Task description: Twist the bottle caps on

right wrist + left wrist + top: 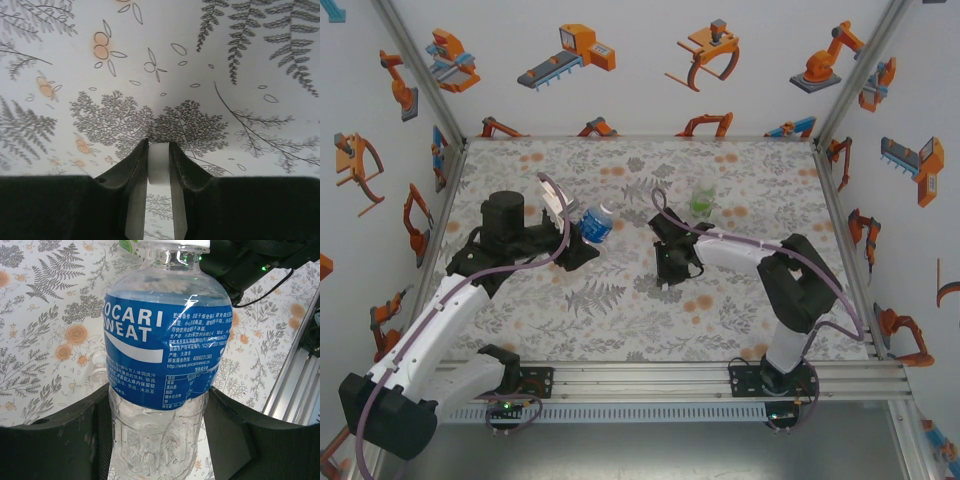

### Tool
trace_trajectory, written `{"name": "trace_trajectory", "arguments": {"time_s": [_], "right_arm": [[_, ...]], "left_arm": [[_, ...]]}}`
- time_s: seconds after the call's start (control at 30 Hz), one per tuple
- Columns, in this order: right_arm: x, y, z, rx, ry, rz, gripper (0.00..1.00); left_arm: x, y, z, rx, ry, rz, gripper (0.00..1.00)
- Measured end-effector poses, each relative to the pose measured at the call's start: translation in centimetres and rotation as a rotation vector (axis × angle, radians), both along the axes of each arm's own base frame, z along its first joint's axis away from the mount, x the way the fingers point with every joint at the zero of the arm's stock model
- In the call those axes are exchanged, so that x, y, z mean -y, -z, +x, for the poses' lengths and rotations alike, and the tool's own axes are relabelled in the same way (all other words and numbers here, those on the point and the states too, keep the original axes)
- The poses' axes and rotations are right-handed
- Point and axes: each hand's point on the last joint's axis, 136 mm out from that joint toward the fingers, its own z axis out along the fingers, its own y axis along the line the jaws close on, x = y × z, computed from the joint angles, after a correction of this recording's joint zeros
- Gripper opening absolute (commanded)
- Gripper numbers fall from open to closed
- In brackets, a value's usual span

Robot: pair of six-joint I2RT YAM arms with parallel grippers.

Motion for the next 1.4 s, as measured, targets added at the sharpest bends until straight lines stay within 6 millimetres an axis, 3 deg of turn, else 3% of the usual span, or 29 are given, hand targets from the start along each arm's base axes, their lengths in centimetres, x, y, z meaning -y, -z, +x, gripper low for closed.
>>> {"name": "trace_trajectory", "arguments": {"time_s": [0.37,0.5,0.7,1.03,1.27,1.4], "right_arm": [[1.1,0.2,0.1,-0.045,0.209,0.396,0.27],[2.0,0.1,-0.4,-0.043,0.248,0.452,0.30],[4.3,-0.2,-1.3,-0.009,0.267,0.353,0.38],[7.0,-0.7,-1.6,0.019,0.258,0.167,0.41],[5.5,-3.6,-0.5,0.087,0.171,0.089,0.44],[4.1,-4.2,-0.6,0.106,0.109,0.037,0.45]], "left_arm": [[0.1,0.4,0.2,-0.013,0.003,0.005,0.00],[0.2,0.6,0.2,-0.019,0.003,0.007,0.00],[0.2,0.7,0.3,-0.024,0.003,0.009,0.00],[0.2,1.0,0.4,-0.032,0.003,0.013,0.00],[0.2,1.0,0.4,-0.032,0.003,0.013,0.00],[0.2,1.0,0.4,-0.032,0.003,0.013,0.00]]}}
